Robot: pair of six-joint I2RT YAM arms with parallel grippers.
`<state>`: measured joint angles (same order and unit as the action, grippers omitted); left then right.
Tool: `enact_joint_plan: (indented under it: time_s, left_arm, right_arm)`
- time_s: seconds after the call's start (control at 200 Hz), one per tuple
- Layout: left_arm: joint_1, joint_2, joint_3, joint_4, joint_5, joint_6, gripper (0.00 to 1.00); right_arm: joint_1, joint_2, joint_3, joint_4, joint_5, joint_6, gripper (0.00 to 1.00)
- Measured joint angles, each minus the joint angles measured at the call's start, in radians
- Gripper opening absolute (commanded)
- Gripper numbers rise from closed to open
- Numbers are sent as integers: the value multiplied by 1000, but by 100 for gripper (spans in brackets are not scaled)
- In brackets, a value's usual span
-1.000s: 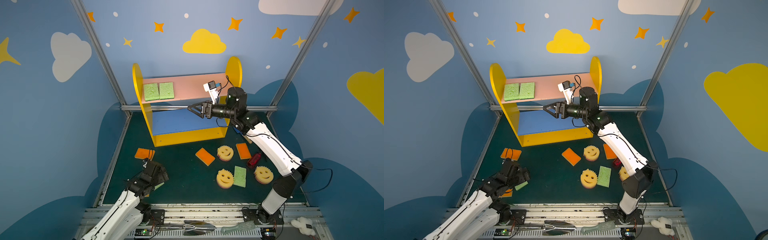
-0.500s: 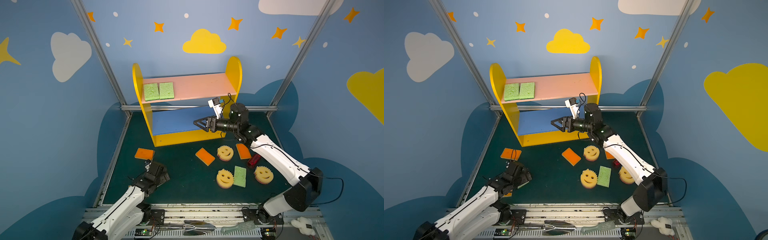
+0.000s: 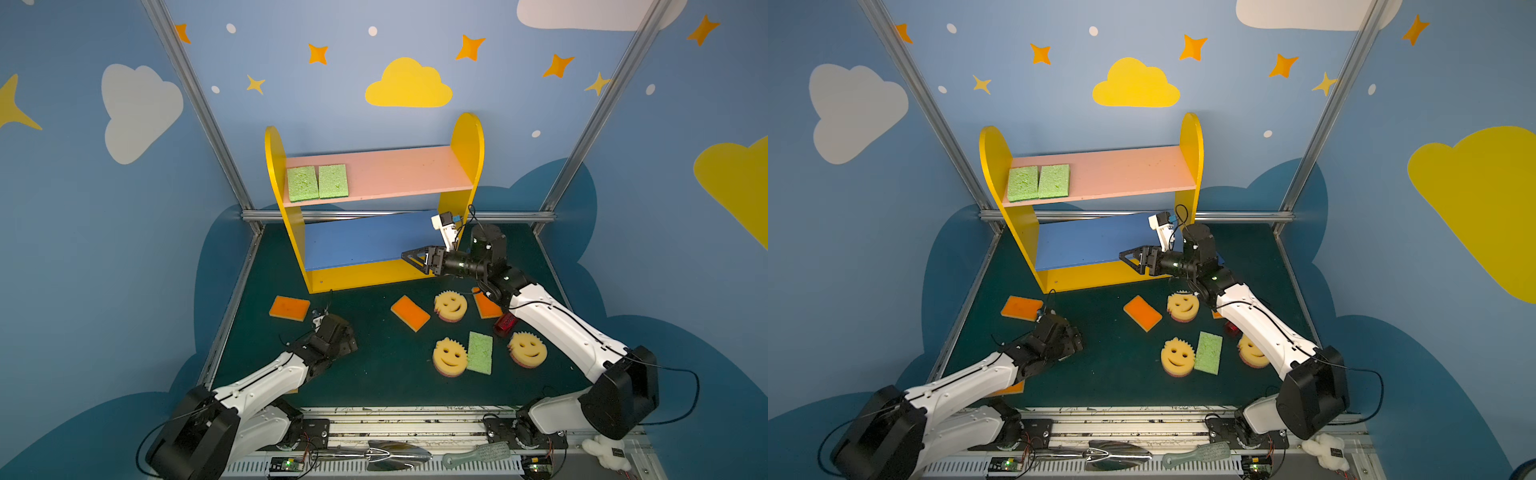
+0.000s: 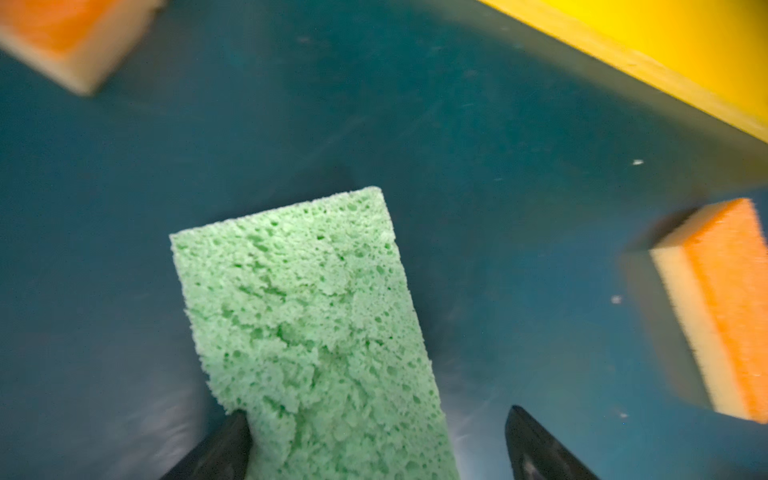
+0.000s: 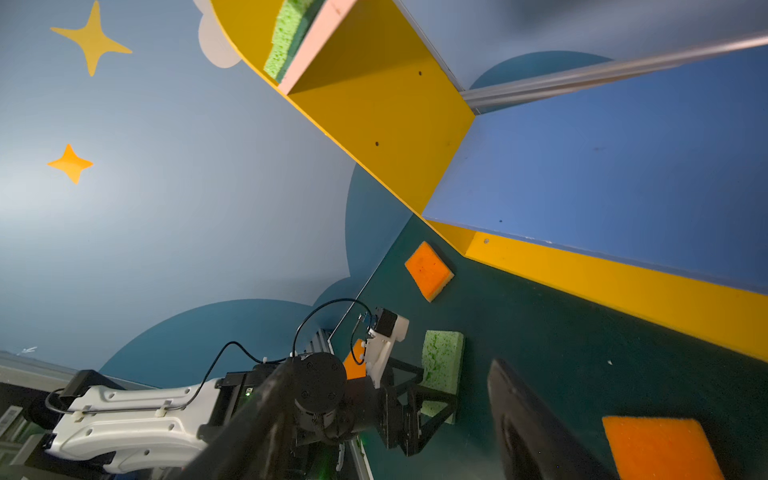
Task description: Place and organize the cleaning sponges onto the shelf
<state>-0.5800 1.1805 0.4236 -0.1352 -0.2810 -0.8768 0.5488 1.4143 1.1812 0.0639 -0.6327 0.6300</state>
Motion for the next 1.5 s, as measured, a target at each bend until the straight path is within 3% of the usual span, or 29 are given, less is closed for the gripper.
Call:
enact_joint_plan:
  time_s: [0.27, 0.561, 0.746, 0.871, 1.111, 1.502]
  left_arm:
    - [-109, 190, 145, 57, 6, -53, 100]
    - [-106, 76, 225, -38, 11, -60, 98]
    - [-66, -85, 138, -40, 16, -86, 85]
    - [-34, -128, 58, -47, 21, -103, 82]
    - [20, -107, -6, -28, 43, -127, 82]
    - [186, -14, -23, 60, 129, -119, 79]
  right_arm:
    - [-54, -72, -105, -5, 4, 20, 73]
    - [-99, -134, -210, -9, 5, 26, 73]
    - [-108, -114, -232, -12, -3, 47, 72]
    - [-108, -82, -232, -12, -23, 48, 72]
    - [-111, -41, -232, -35, -46, 46, 72]
    - [-125, -2, -232, -47, -49, 47, 71]
